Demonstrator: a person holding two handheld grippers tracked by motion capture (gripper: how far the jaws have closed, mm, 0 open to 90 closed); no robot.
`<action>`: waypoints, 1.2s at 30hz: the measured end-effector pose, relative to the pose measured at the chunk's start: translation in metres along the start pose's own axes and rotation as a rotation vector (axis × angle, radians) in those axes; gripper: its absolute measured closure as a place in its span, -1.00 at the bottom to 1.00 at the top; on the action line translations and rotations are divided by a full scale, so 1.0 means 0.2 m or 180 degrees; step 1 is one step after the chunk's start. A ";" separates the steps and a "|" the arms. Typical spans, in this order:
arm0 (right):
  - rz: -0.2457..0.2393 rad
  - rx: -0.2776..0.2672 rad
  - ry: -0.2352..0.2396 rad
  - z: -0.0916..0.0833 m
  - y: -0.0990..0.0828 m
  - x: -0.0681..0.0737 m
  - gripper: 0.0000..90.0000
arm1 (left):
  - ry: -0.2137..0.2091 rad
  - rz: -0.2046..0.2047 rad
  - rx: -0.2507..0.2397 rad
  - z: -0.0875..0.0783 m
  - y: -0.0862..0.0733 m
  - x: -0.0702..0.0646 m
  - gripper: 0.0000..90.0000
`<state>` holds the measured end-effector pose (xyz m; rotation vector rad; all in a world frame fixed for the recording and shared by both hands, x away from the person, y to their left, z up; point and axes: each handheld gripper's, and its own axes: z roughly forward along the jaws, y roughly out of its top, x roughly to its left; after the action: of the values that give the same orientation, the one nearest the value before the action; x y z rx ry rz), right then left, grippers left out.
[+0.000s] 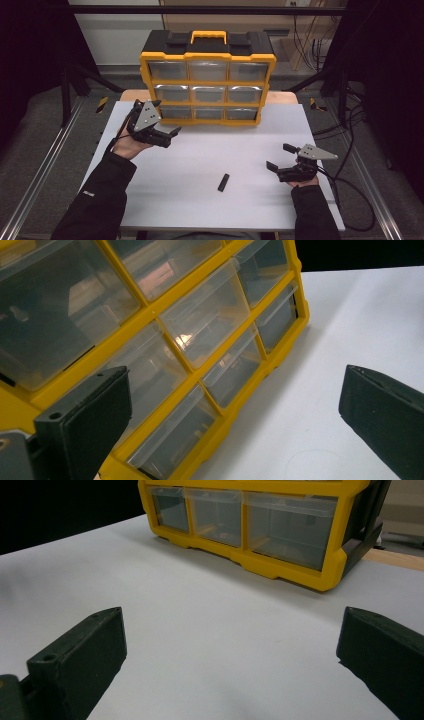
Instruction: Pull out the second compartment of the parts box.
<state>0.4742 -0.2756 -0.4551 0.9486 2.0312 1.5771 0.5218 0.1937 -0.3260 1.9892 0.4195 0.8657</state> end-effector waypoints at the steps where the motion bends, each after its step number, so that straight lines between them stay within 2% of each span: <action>1: 0.0001 0.0001 0.0000 0.00 0.00 0.00 -0.99 | 0.0006 0.0010 -0.0001 0.00 0.01 0.00 -1.00; 12: 0.0009 0.0004 -0.0004 0.00 0.00 0.00 -0.99 | 0.0053 0.0070 -0.0042 0.01 0.05 0.03 -1.00; 22: 0.0007 0.0009 0.0000 0.00 0.00 0.00 -0.99 | 0.0054 0.0179 -0.0031 0.04 0.10 0.03 -1.00; 30: 0.0007 0.0013 0.0001 0.00 0.00 0.00 -0.99 | 0.0087 0.0324 0.0009 0.06 0.14 0.02 -1.00; 36: 0.0007 0.0014 0.0003 0.00 0.00 0.00 -0.99 | 0.0111 0.0360 -0.0013 0.08 0.17 0.03 -1.00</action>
<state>0.4741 -0.2757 -0.4552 0.9519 2.0357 1.5753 0.5348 0.1693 -0.3006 2.0121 0.3272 0.9721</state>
